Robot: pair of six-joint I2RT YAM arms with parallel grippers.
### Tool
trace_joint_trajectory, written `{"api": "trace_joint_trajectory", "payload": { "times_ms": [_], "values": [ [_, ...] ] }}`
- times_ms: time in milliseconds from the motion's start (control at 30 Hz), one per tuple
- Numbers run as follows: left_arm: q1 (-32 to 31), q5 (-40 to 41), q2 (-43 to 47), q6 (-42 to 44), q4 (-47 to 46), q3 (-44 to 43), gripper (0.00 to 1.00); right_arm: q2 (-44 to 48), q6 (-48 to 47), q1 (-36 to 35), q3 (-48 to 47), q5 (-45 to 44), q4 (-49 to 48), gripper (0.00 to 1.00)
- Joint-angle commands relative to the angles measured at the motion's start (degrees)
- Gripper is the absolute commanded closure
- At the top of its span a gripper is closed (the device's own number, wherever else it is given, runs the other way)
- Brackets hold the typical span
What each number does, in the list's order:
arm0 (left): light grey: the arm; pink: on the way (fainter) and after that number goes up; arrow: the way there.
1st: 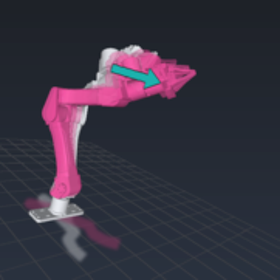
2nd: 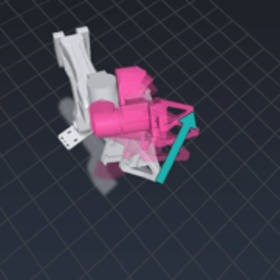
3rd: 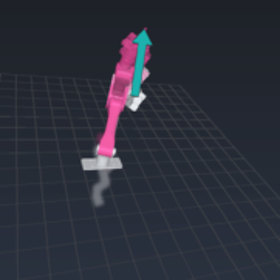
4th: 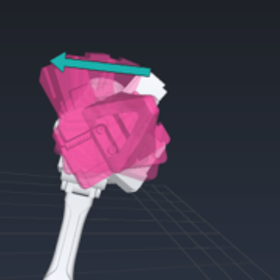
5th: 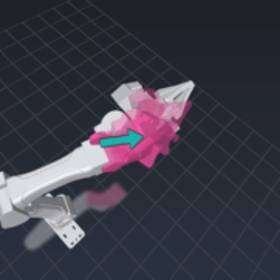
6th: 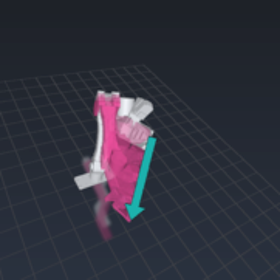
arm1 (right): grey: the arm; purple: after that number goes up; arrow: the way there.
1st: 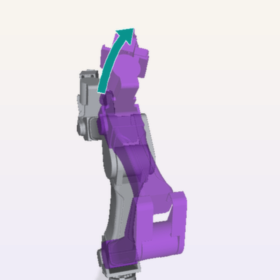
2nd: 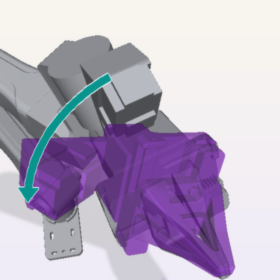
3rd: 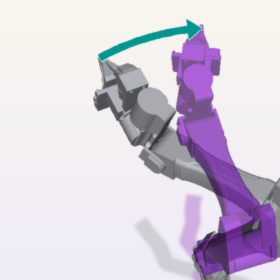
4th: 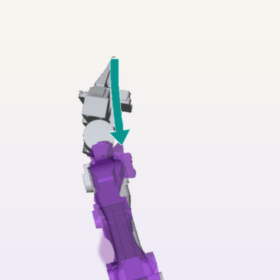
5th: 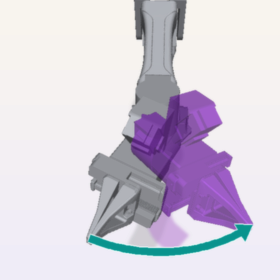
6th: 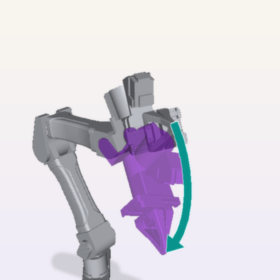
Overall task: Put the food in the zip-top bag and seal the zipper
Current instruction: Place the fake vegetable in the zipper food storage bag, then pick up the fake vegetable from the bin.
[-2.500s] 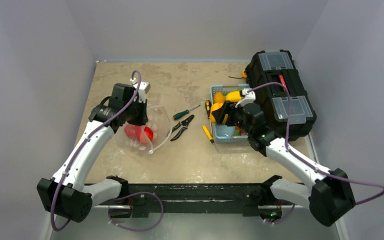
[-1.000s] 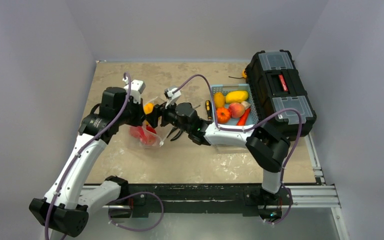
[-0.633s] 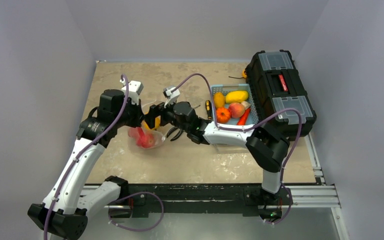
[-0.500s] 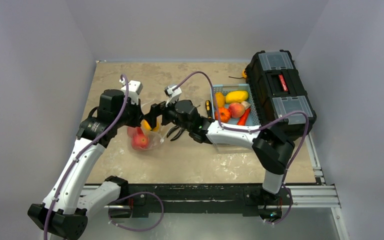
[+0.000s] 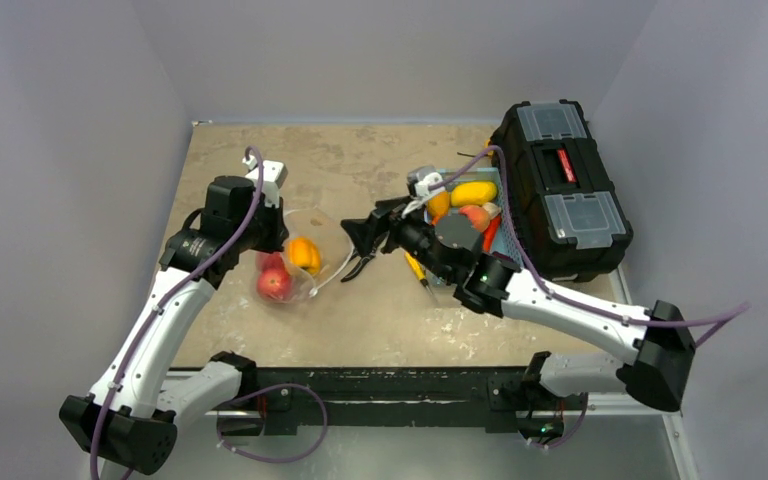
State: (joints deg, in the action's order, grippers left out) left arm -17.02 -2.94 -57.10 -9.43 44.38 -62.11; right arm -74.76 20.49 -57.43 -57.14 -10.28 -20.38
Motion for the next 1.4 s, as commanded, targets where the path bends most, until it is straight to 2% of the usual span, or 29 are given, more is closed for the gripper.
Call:
{"api": "trace_joint_trajectory", "payload": {
  "times_ms": [0, 100, 267, 433, 767, 967, 1367],
  "values": [
    [0.0, 0.7, 0.4, -0.5, -1.1, -1.0, 1.0, 6.6, -4.6, 0.6, 7.6, -13.3, 2.4, 0.13],
    [0.0, 0.6, 0.5, -0.6, -1.3, -0.8, 1.0, 9.1, -1.0, 4.6, 11.2, -20.6, 6.7, 0.13],
    [0.0, 0.6, 0.2, -0.7, -1.4, -0.8, 1.0, 10.9, 12.9, 19.5, 14.8, -20.0, 15.8, 0.14],
    [0.0, 0.6, 0.0, -0.7, -1.4, -0.7, 1.0, 8.5, 23.1, 26.3, 14.8, -20.1, 21.4, 0.14],
    [0.0, 0.7, 0.0, -0.6, -1.3, -0.8, 1.0, -1.9, 38.5, 27.1, 11.6, -14.5, 24.3, 0.12],
    [0.0, 0.6, 0.0, -0.5, -1.2, -0.9, 1.0, -9.9, 39.9, 27.1, 9.0, -15.1, 23.3, 0.1],
    [0.0, 0.4, 0.1, -0.4, -1.1, -1.1, 1.0, -17.0, 41.7, 27.1, 8.4, -15.2, 19.6, 0.08]
  ]
}}
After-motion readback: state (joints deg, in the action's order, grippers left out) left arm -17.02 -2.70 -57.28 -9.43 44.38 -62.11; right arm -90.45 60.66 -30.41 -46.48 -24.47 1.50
